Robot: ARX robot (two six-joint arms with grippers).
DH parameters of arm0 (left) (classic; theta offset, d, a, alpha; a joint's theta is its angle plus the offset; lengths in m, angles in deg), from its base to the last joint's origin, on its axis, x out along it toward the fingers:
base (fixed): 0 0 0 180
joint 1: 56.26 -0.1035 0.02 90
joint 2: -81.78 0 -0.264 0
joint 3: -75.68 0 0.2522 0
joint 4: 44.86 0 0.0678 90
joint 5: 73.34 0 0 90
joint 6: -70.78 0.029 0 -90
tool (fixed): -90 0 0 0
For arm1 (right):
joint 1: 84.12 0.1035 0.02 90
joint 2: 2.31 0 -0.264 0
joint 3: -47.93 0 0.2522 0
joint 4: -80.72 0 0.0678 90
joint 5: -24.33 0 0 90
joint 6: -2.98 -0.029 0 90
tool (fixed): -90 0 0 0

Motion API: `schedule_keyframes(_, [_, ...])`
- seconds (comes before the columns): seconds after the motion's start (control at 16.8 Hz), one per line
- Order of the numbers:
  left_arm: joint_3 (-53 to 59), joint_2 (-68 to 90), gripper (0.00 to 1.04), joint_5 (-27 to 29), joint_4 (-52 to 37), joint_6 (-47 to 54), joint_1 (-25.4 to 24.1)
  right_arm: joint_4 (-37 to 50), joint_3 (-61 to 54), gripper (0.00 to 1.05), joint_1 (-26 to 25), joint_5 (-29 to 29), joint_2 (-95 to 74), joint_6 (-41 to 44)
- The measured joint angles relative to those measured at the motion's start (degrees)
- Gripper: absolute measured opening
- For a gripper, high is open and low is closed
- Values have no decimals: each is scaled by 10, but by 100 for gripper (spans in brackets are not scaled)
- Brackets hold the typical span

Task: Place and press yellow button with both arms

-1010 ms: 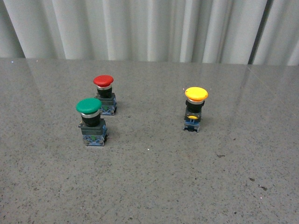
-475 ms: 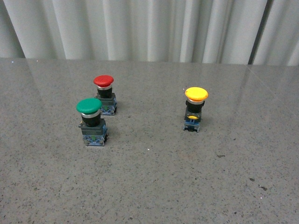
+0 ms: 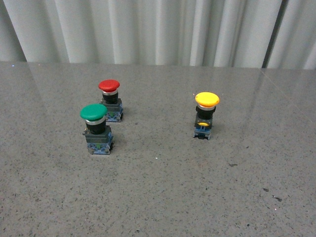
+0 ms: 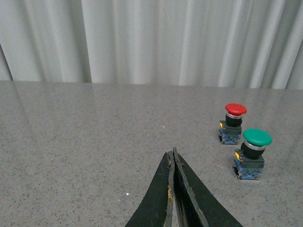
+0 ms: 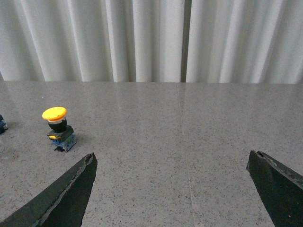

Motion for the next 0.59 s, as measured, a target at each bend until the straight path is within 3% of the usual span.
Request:
schedule_keyframes(0.18, [0,-66,4,-1,100,0,0,0,0,98,0,0,0,0])
schedule_keyframes(0.53, [0,-99,4,0,108,0,0,0,0,98,0,0,0,0])
schedule_keyframes(0.59, [0,-99,10,0,108,0,0,0,0,98,0,0,0,0])
